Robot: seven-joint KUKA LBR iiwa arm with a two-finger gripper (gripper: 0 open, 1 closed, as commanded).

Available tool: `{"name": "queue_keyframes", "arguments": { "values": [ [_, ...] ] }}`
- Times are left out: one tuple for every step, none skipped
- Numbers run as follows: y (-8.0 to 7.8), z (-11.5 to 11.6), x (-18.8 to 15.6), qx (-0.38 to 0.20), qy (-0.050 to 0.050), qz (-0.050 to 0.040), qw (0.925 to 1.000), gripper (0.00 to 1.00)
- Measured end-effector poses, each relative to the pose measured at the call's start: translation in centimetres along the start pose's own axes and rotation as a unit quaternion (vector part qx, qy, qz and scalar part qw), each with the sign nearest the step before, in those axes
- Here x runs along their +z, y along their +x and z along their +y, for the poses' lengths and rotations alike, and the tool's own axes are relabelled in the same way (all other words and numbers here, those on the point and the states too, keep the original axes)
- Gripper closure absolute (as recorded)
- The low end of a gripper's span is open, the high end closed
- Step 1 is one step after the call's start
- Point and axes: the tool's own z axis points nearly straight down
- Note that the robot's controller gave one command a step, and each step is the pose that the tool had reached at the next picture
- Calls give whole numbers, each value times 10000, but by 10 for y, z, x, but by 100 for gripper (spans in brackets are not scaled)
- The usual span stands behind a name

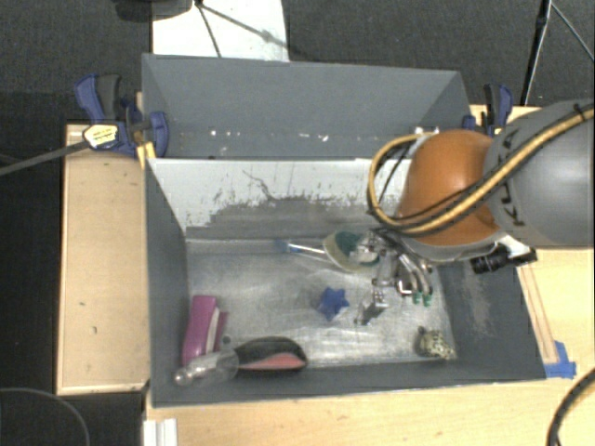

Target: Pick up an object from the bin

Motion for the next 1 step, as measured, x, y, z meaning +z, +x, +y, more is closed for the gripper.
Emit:
{"name": "queue_keyframes", "arguments": {
  "values": [
    [45, 23, 51, -90, -22, -135, 9999, 0]
  ]
}}
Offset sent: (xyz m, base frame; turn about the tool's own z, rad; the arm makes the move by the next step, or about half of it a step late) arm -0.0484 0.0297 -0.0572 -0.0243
